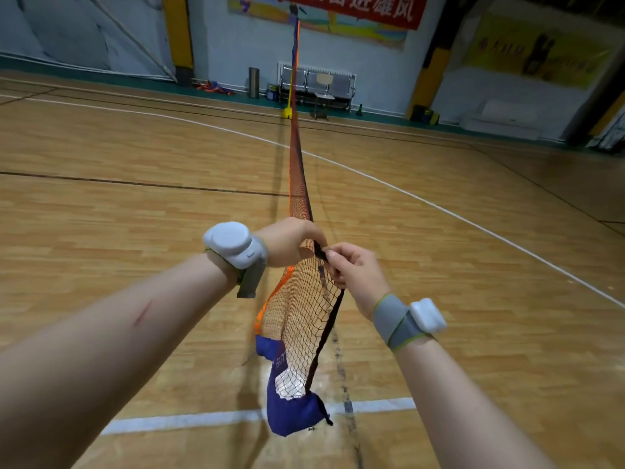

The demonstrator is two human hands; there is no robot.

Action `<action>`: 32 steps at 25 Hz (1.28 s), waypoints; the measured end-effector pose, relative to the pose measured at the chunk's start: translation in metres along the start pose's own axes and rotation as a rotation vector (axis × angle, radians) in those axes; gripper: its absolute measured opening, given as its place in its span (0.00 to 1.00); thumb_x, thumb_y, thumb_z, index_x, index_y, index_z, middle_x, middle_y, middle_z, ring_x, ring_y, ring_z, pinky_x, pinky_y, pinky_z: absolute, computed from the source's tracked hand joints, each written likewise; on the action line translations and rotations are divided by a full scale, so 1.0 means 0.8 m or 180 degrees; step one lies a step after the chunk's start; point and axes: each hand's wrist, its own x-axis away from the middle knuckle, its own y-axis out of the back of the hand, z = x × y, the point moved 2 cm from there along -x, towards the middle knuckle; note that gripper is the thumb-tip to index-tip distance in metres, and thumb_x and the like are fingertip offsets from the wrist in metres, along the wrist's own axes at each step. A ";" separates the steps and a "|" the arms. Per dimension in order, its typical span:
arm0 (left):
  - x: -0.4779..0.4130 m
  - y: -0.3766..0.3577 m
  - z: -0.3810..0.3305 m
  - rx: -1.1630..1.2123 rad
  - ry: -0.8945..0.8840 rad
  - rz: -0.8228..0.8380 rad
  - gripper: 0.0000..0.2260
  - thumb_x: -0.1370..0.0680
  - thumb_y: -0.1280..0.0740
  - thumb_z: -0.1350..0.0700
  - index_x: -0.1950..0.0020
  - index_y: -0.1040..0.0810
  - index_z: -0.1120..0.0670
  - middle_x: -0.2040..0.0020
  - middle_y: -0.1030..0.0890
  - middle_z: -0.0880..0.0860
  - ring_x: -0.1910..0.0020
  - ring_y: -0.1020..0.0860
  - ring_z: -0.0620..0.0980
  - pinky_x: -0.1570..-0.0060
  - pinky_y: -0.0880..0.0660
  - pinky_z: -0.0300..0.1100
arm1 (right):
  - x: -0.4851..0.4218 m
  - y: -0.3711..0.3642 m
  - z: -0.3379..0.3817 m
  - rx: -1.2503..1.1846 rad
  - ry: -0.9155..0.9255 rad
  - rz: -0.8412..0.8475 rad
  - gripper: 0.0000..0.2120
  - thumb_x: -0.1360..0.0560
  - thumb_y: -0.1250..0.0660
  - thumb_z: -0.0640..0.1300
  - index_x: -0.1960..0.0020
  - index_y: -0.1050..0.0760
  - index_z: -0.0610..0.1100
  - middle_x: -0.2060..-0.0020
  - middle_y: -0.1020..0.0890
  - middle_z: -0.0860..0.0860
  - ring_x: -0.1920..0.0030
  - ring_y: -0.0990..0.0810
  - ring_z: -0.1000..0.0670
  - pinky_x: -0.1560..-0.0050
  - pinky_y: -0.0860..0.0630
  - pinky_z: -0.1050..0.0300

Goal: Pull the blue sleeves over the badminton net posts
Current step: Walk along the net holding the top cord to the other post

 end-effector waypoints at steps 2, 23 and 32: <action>0.004 -0.005 -0.010 -0.0048 0.0034 0.0064 0.13 0.24 0.35 0.60 0.40 0.24 0.54 0.40 0.22 0.50 0.39 0.26 0.50 0.42 0.32 0.37 | 0.006 0.009 -0.005 0.0049 -0.0010 0.0004 0.10 0.22 0.42 0.34 0.59 0.26 0.43 0.73 0.32 0.49 0.78 0.36 0.60 0.75 0.39 0.69; 0.089 0.029 -0.046 -0.0140 0.0519 -0.0536 0.08 0.22 0.38 0.58 0.50 0.23 0.62 0.50 0.21 0.58 0.50 0.25 0.56 0.48 0.28 0.49 | 0.071 -0.026 -0.062 0.0311 -0.0015 -0.0030 0.14 0.28 0.31 0.36 0.45 0.26 0.43 0.53 0.21 0.50 0.52 0.23 0.54 0.45 0.25 0.59; 0.124 0.052 -0.032 -0.0174 0.0644 -0.0558 0.08 0.22 0.38 0.58 0.49 0.22 0.61 0.49 0.21 0.58 0.48 0.25 0.56 0.47 0.29 0.46 | 0.073 -0.086 -0.060 0.0308 -0.0136 -0.0101 0.11 0.29 0.30 0.38 0.48 0.27 0.44 0.56 0.23 0.53 0.57 0.24 0.56 0.55 0.27 0.64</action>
